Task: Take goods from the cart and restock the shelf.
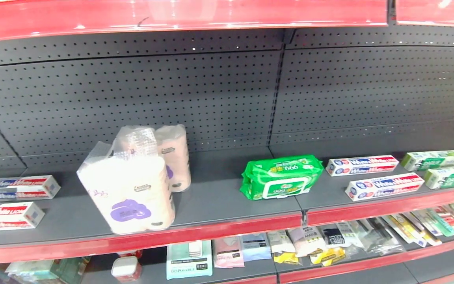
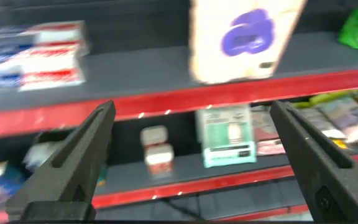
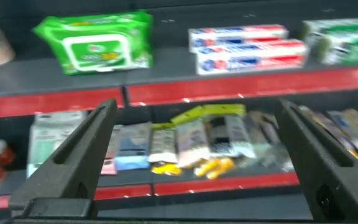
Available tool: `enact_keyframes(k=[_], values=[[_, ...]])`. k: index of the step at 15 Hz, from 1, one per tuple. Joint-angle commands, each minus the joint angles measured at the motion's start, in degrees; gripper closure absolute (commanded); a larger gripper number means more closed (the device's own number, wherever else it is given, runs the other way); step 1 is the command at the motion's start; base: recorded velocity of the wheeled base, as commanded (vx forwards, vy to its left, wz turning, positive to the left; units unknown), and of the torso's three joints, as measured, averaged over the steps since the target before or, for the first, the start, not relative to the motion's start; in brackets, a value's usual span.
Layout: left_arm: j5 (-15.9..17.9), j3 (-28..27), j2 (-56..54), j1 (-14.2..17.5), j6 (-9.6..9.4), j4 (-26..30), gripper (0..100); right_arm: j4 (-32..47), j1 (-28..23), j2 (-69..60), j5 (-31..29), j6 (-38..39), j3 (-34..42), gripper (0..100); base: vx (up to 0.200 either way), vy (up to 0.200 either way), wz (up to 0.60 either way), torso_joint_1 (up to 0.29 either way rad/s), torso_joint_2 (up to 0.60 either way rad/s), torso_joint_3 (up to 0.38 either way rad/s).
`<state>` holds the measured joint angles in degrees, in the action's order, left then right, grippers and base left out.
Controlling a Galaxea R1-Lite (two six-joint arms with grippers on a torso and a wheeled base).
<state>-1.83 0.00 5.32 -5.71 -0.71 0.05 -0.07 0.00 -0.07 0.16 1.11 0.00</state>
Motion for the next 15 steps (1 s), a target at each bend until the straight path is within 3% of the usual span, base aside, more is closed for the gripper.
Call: enact_keyframes(k=[1, 5, 6, 8, 9, 10, 11, 12, 14, 15], values=[[-0.02, 0.0, 0.05, -0.01, 0.0, -0.05, 0, -0.01, 0.0, 0.07, 0.02, -0.05, 0.0, 0, 0.0, 0.0, 0.0, 0.0, 0.0, 0.0], [-0.02, 0.0, 0.05, -1.41, -0.26, -0.14, 0, 0.07, 0.0, 0.07, 0.02, -0.32, 0.0, 0, 0.0, 0.0, 0.0, 0.0, 0.0, 0.0], [0.42, -4.13, 0.93, -1.68, 1.32, -2.42, 0, 0.07, 0.0, 0.07, 0.02, -0.41, 0.0, 0, 0.0, 0.0, 0.0, 0.0, 0.0, 0.0], [-0.81, -23.47, 17.1, -3.26, 10.2, -3.83, 0, 0.07, 0.0, 0.07, 0.02, -0.32, 0.0, 0, 0.0, 0.0, 0.0, 0.0, 0.0, 0.0], [-3.88, -29.18, 22.55, -2.56, 10.11, -3.56, 0, 0.07, 0.0, 0.07, 0.02, -0.32, 0.0, 0, 0.0, 0.0, 0.0, 0.0, 0.0, 0.0], [-8.54, -30.41, 27.03, -0.97, 8.79, -3.74, 0, 0.07, 0.0, 0.07, 0.02, -0.32, 0.0, 0, 0.0, 0.0, 0.0, 0.0, 0.0, 0.0], [-10.48, -30.5, 28.61, -0.01, 8.44, -3.56, 0, 0.07, 0.0, 0.07, 0.02, -0.32, 0.0, 0, 0.0, 0.0, 0.0, 0.0, 0.0, 0.0], [-16.63, -29.27, 34.32, 4.65, 9.06, -1.81, 0, 0.07, 0.0, 0.07, 0.02, -0.32, 0.0, 0, 0.0, 0.0, 0.0, 0.0, 0.0, 0.0], [-16.98, -27.07, 41.44, 12.47, 9.5, -0.66, 0, 0.07, 0.0, 0.07, 0.02, -0.32, 0.0, 0, 0.0, 0.0, 0.0, 0.0, 0.0, 0.0], [-16.89, -27.33, 46.98, 18.1, 9.14, -1.19, 0, 0.07, 0.0, 0.07, 0.02, -0.41, 0.0, 0, 0.0, 0.0, 0.0, 0.0, 0.0, 0.0]])
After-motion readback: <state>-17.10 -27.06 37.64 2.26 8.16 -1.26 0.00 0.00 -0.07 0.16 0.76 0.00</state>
